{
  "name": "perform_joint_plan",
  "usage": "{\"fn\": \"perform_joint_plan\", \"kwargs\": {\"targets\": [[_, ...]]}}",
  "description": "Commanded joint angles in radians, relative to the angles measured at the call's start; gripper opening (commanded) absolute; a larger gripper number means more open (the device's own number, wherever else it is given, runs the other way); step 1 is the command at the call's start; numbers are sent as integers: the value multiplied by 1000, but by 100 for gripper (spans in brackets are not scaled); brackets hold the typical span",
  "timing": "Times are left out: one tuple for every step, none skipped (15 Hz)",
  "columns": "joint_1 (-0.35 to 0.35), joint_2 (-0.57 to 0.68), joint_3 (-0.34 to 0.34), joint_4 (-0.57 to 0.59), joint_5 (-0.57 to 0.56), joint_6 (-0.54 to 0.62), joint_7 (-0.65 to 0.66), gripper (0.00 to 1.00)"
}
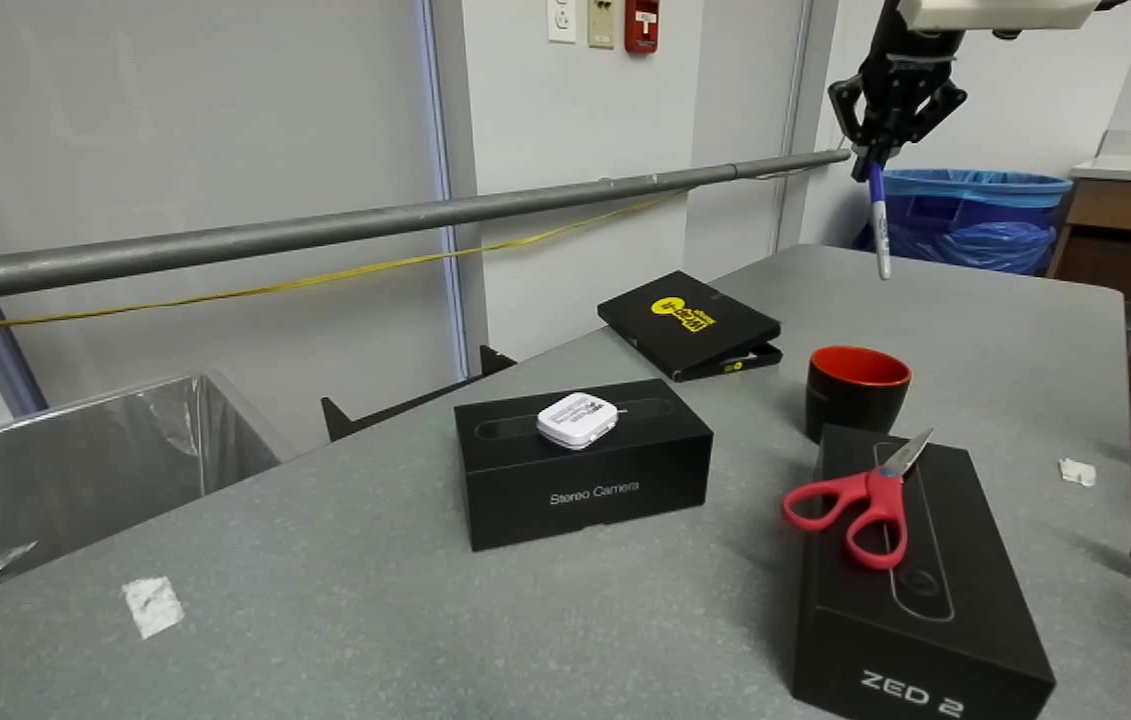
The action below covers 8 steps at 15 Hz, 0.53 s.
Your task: Take the marker out of the cup and put it on the table
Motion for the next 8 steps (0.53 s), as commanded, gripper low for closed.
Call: {"fn": "perform_joint_plan", "kwargs": {"targets": [[-68, 158, -3, 101, -60, -50, 17, 2], [-68, 201, -8, 118, -58, -51, 12, 2], [-63, 251, -14, 133, -47, -47, 10, 2], [-53, 309, -23, 155, -74, -39, 50, 2], [-39, 355, -34, 176, -74, -43, 57, 2], [-23, 401, -45, 196, -77, -40, 72, 2], [-5, 438, -60, 215, -88, -35, 96, 2], [12, 471, -74, 234, -92, -34, 108, 2]]}}
